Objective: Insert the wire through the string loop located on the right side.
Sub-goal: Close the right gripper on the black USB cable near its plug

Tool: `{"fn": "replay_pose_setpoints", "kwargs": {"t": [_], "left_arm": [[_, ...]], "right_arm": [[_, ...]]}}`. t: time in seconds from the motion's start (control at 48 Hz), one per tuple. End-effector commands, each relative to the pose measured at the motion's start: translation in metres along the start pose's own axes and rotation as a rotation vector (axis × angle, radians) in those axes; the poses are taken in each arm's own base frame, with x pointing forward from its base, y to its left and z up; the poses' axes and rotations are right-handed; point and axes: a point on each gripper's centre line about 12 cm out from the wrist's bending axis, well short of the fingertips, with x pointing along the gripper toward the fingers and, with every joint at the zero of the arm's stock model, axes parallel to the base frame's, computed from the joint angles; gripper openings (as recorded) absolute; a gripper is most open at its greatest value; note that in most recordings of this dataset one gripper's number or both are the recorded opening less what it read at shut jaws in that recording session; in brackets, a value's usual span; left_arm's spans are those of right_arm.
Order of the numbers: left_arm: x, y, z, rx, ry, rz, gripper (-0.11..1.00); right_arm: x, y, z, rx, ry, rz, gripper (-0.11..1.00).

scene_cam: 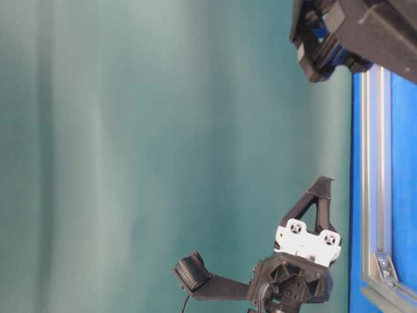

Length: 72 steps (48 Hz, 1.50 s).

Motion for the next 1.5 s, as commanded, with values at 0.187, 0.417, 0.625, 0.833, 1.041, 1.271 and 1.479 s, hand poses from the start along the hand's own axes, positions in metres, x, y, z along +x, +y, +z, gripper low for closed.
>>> {"fn": "replay_pose_setpoints", "kwargs": {"t": [0.187,0.417,0.625,0.833,1.041,1.271,1.479], "left_arm": [[-0.003,-0.005,0.015,0.032,-0.006,-0.025,0.0],[-0.002,-0.006,0.018,0.031,-0.015,-0.025,0.0],[-0.001,-0.006,0.019,0.032,-0.019,-0.025,0.0],[-0.001,-0.006,0.019,0.032,-0.018,-0.025,0.0],[-0.001,-0.006,0.019,0.031,-0.018,-0.025,0.0],[-0.002,-0.006,0.018,0.031,-0.015,-0.025,0.0],[-0.002,-0.006,0.017,0.031,-0.012,-0.025,0.0]], "right_arm": [[0.0,0.0,0.018,0.003,-0.017,-0.001,-0.06],[-0.001,0.0,0.017,0.032,-0.003,0.0,-0.06],[-0.001,0.003,0.015,0.058,0.009,0.006,0.06],[-0.002,0.004,0.014,0.093,0.01,0.004,0.59],[-0.002,0.003,0.012,0.11,0.016,-0.01,0.87],[0.005,0.007,-0.004,0.141,0.056,-0.02,0.88],[0.014,0.012,-0.031,0.193,0.116,-0.051,0.88]]}}
